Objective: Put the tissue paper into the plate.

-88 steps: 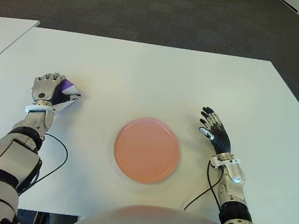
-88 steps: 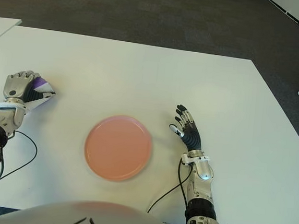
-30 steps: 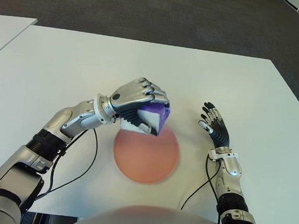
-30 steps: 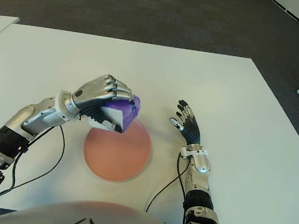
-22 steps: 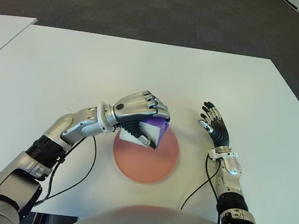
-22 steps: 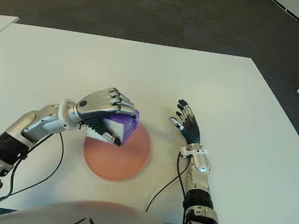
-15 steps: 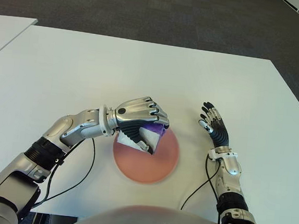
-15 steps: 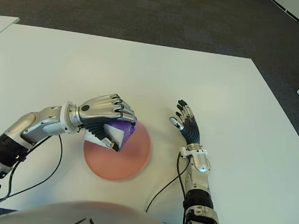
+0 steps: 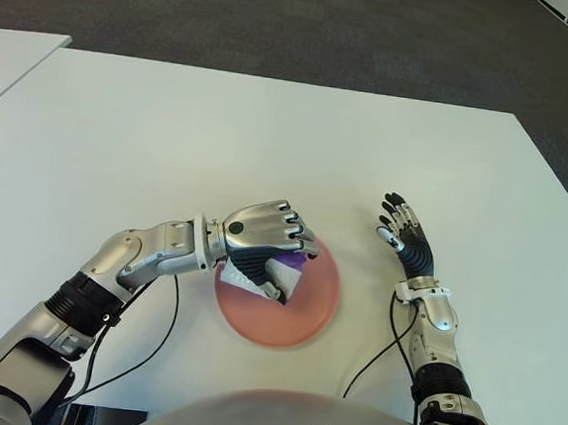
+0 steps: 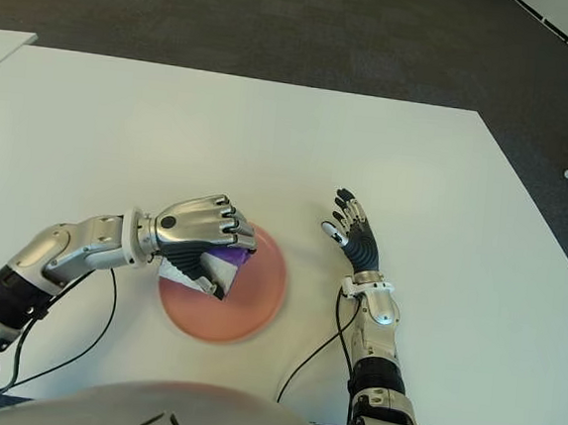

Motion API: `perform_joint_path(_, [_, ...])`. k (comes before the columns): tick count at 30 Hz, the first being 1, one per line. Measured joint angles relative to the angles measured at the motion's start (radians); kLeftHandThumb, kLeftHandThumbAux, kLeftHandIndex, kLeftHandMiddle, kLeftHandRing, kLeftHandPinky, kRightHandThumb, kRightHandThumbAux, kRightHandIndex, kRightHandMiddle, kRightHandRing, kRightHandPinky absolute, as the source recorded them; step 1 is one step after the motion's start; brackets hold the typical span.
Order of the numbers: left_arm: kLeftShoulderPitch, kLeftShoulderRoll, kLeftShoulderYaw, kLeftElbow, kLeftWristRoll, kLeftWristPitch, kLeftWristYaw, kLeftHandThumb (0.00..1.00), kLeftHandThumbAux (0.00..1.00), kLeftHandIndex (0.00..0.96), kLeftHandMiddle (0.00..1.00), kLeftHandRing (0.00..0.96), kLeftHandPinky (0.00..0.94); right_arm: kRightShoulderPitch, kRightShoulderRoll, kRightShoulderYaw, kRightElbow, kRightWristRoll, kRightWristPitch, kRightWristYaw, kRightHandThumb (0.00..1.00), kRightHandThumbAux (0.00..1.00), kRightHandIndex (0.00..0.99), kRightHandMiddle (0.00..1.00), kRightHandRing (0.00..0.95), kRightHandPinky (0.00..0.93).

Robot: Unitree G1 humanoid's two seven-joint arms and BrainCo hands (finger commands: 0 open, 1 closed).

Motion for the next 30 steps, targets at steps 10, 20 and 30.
perform_joint_path(10, [0.001,-0.058,-0.010,0.090,0.064,-0.033,0.176,0.848,0.671,0.392,0.533,0.815,0.797,-0.001,0.001,0.000,0.001,0.000,0.000,-0.003,0.000,0.563,0.000,0.000,0.000,0.000])
perform_joint_path(20, [-0.004,-0.061,-0.015,0.110,0.170,-0.025,0.313,0.849,0.668,0.399,0.529,0.754,0.687,-0.001,0.002,0.000,0.001,-0.001,0.000,-0.007,0.000,0.562,0.000,0.000,0.000,0.000])
perform_joint_path(30, [-0.036,-0.054,-0.058,0.130,0.220,0.008,0.323,0.098,0.560,0.050,0.066,0.071,0.063,-0.001,0.002,0.003,-0.001,-0.020,0.000,-0.025,0.000,0.553,0.000,0.000,0.000,0.000])
